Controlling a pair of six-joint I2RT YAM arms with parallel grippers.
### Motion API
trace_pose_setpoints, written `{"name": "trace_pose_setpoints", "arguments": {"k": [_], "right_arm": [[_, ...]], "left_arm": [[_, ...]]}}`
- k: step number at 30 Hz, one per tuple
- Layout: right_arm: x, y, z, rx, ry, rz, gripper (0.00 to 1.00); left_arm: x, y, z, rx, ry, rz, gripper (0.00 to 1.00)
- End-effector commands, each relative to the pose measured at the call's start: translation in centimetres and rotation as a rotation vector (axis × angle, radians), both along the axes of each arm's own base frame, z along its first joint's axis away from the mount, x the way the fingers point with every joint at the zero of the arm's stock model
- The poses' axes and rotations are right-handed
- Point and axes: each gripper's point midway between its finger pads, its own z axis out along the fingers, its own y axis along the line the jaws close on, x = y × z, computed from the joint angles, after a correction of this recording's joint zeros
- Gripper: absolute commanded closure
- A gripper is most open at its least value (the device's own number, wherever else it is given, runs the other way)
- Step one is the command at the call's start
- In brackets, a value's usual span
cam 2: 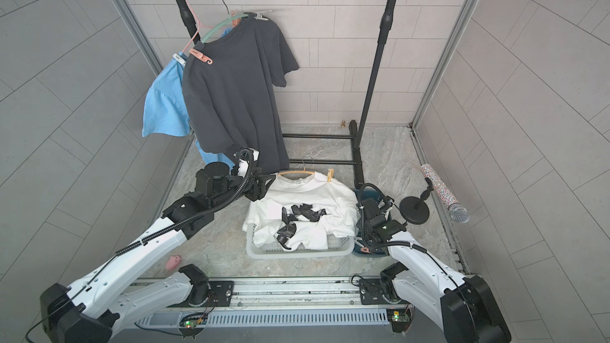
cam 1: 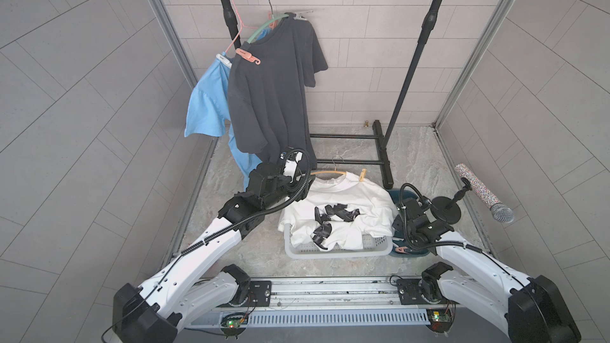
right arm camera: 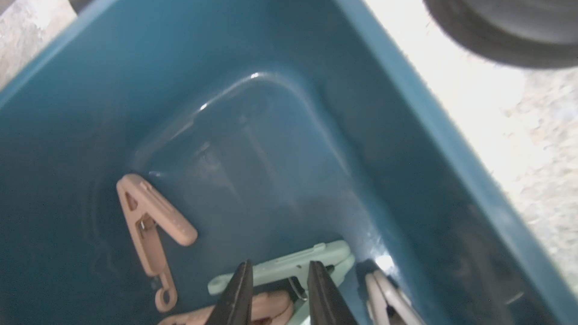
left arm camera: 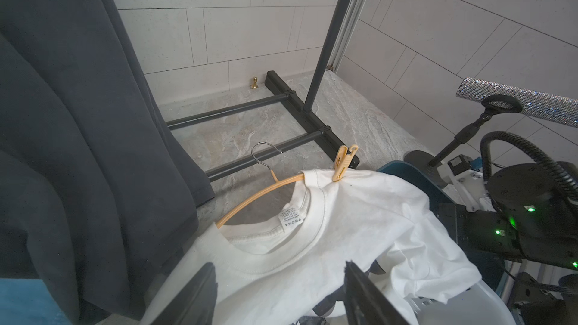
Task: Use clothespins to secure the t-shirt on both sides of the hanger
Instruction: Adjust the clothespin in the storage box, then pick up the clothespin from the storage box.
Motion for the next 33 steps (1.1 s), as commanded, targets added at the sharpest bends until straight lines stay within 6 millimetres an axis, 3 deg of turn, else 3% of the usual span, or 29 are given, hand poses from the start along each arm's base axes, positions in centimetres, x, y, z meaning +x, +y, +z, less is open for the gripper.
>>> {"name": "trace_pose_setpoints", "arguments": {"k": [1,17,23,33], "right_arm": [[0.8,-0.8,1.1,-0.057,-0.019,-0.008,0.65],[-2.6,-0.2,1.4,0.088,0.034,-0.082,0.66],[-2.9,-1.6,1.0,0.028,0.024,-0.143,0.67],[-2.4,-1.1,-0.7,0.053,0.049,-0.169,0.69]], "left_arm": [[0.1,0.3,0.1,0.007,-0.008,0.007,0.33],[0.1,0.3,0.1,0.007,-0.009,0.010,0.33],[0.2,0.3,0.1,0.003,-0.006,0.014,0.33],[0.3,0.4,-0.1,0.011,-0.007,0.020,0.33]]}}
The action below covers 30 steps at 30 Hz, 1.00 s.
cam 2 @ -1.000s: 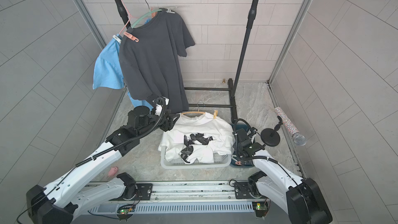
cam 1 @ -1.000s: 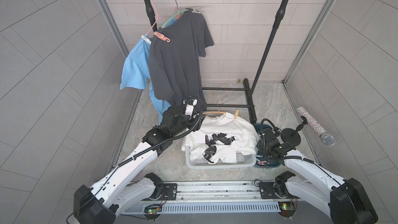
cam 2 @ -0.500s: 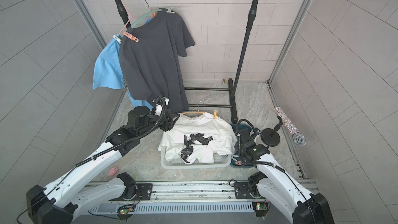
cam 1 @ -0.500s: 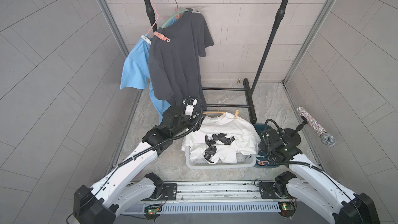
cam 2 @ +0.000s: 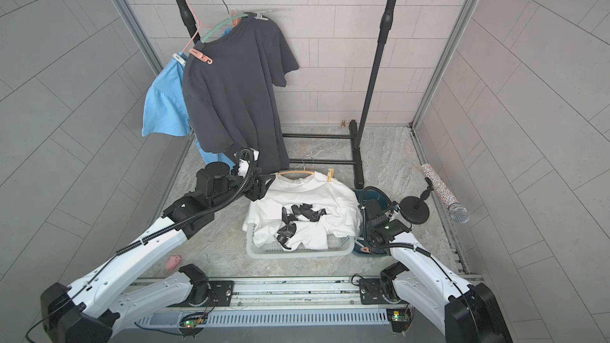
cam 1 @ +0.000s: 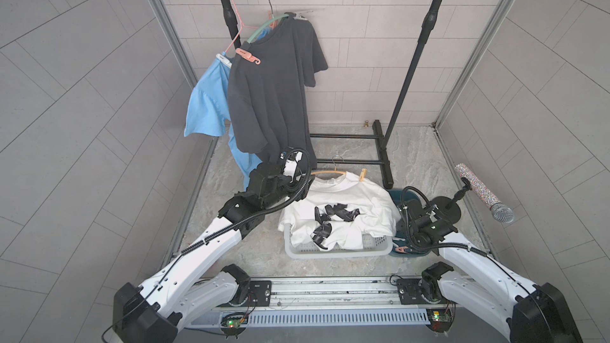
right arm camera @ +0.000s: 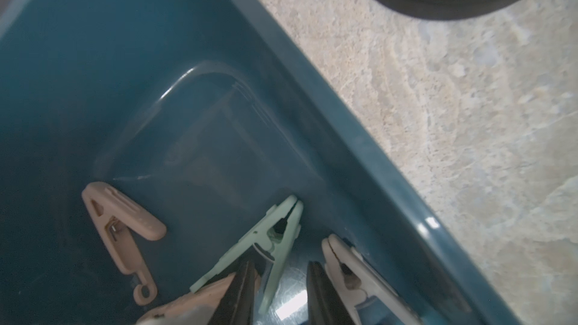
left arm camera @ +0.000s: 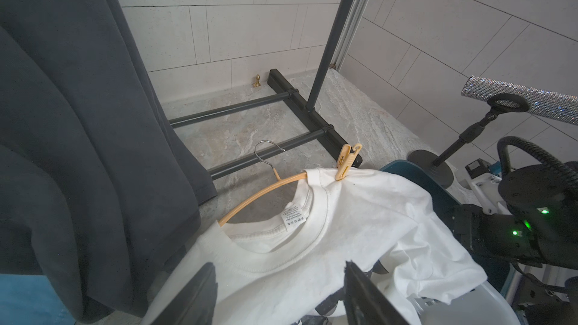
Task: Use clothespins to secure the t-shirt on both sides of the hanger
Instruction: Pick up the clothespin from the storage box.
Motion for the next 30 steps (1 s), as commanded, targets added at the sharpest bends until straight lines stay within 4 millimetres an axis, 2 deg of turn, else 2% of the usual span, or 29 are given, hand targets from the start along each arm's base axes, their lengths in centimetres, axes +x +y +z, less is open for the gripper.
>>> {"name": "trace_pose_setpoints", "arguments": {"k": [1,10,16,20,25,30], "right_arm": [[-0.2,-0.4,-0.6,-0.008,-0.008,-0.038,0.70],[-0.4,-1.5,-1.3,-0.073,0.001,-0.056,0.81],[-0.1,-1.9,-0.7,-0.098,-0.034,-0.054,0.98],[0.3,-1.7,0.4,-0.091,-0.075,-0.025,1.00],[1.6,-1.3,3.8,-0.123,-0.179,0.085,1.00],[1.8,-3.6,8.9,-0.313,-0.257,0.127,1.00]], "left_arm": [[0.1,0.3,0.1,0.004,-0.009,0.009,0.33],[0.2,0.3,0.2,-0.002,-0.013,0.012,0.33],[0.2,0.4,0.2,0.000,-0.014,0.016,0.34],[0.1,0.4,0.2,-0.001,-0.016,0.017,0.34],[0.1,0.6,0.7,-0.007,-0.033,0.019,0.34],[-0.1,0.7,1.3,-0.018,-0.052,0.018,0.34]]}}
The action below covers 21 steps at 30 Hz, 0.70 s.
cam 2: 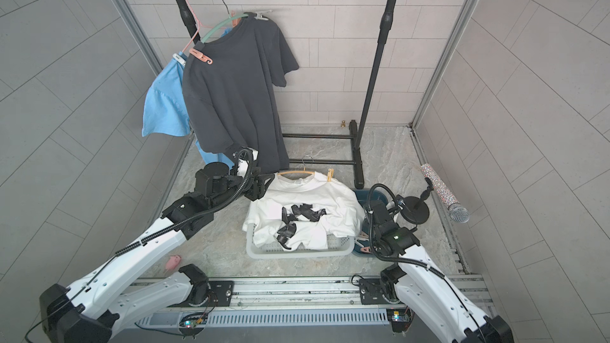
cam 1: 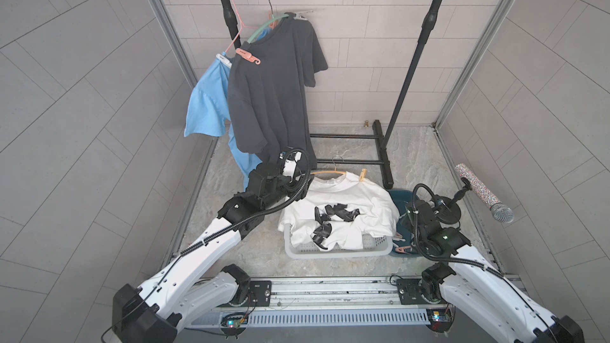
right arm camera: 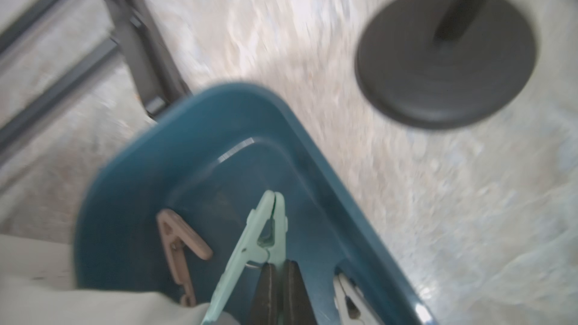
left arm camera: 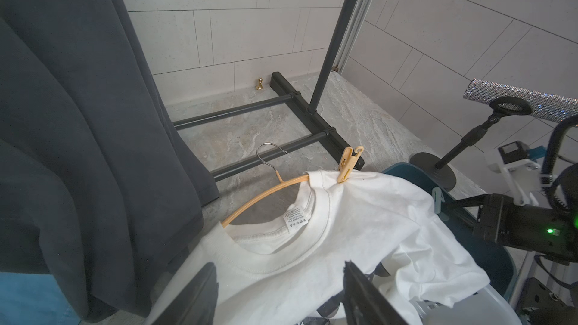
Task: Use clothespins to secure the t-shirt on both sides of the hanger
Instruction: Pick up the clothespin from the storage box.
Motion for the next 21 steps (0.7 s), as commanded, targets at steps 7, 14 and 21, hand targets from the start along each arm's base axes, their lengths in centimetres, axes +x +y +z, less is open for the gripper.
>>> {"name": "trace_pose_setpoints", "arguments": {"k": [7,14,21], "right_arm": [[3.2,3.8,10.6,-0.289,-0.321,0.486,1.00],[1.0,11.5,17.7,-0.605,-0.711,1.075,1.00],[-0.8,15.1,19.8,-1.057,-0.807,1.475,1.00]], "left_arm": [[-0.6,0.1,1.6,-0.037,-0.064,-0.021,0.34],[-2.1,-2.1,3.0,-0.111,-0.026,-0.159,0.34],[-5.7,-6.6,3.6,-0.155,0.134,-0.402,0.36]]}}
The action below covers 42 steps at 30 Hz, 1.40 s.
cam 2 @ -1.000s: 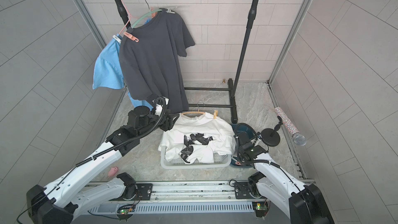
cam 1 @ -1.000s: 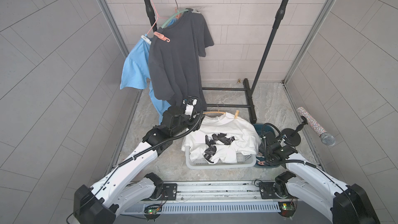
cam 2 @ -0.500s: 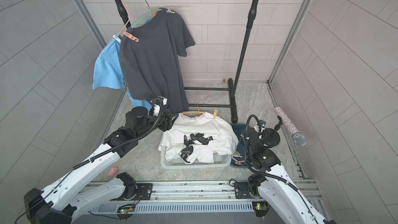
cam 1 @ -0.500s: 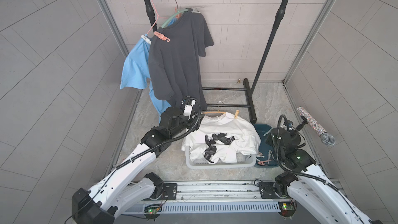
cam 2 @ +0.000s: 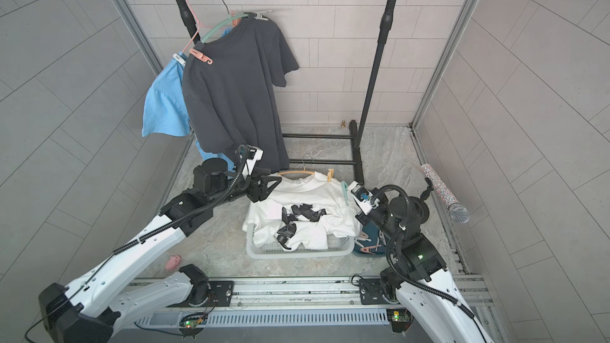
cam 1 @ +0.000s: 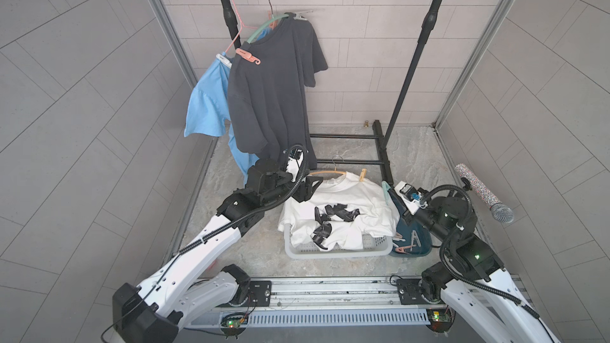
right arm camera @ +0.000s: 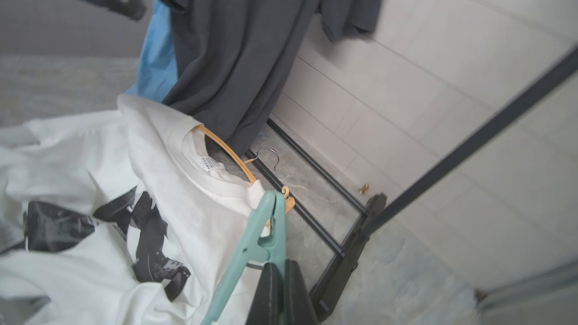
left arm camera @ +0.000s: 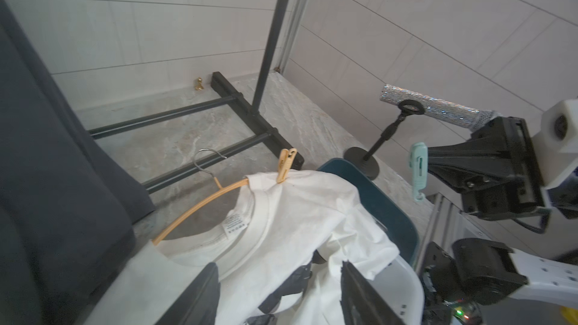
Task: Use clothespins to secure the t-shirt on both sides of the hanger
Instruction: Pick up the clothespin from the storage box.
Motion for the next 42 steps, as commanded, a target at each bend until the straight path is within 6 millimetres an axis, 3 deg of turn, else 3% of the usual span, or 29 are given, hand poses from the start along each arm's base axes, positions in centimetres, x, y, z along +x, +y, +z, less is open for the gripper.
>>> {"name": "trace_pose_setpoints", "arguments": {"k": [1,5,8,19,27,33,40,42], "right_arm": [[-1.2,2.3,2.6,-0.273,-0.267,0.217,1.00],[-1.1,3.7,4.2,-0.393,-0.392,0.282,1.00],[-1.4,4.7,4.3,-0.522,-0.462,0.344,1.00],[-2.2,7.7,4.6,-0.706,-0.586,0.457,1.00],[-2.9,9.5,4.1,-0.742,-0.610,0.529,1.00],[-3.7,10.6,4.4,-0.729,-0.642,0.567,1.00],[-3.7,10.7,4.0,-0.737,-0.643,0.567,0.99],[-3.6,10.6,4.0,-0.704,-0.618,0.544,0.81]], "left_arm": [[-3.4,-3.0,1.0,-0.001,0.038,-0.190,0.36],[-6.2,-5.2,-0.7,0.205,-0.057,-0.292,0.35],[-7.1,-6.3,-1.0,0.279,-0.091,-0.320,0.34],[-6.8,-8.2,1.6,0.160,-0.050,-0.283,0.34],[-6.9,-8.7,1.6,0.154,-0.033,-0.294,0.42],[-6.6,-8.8,0.4,0.196,0.000,-0.288,0.55],[-6.7,-8.8,0.5,0.196,0.005,-0.292,0.86],[-6.6,-8.6,0.6,0.201,-0.007,-0.286,0.95]]}}
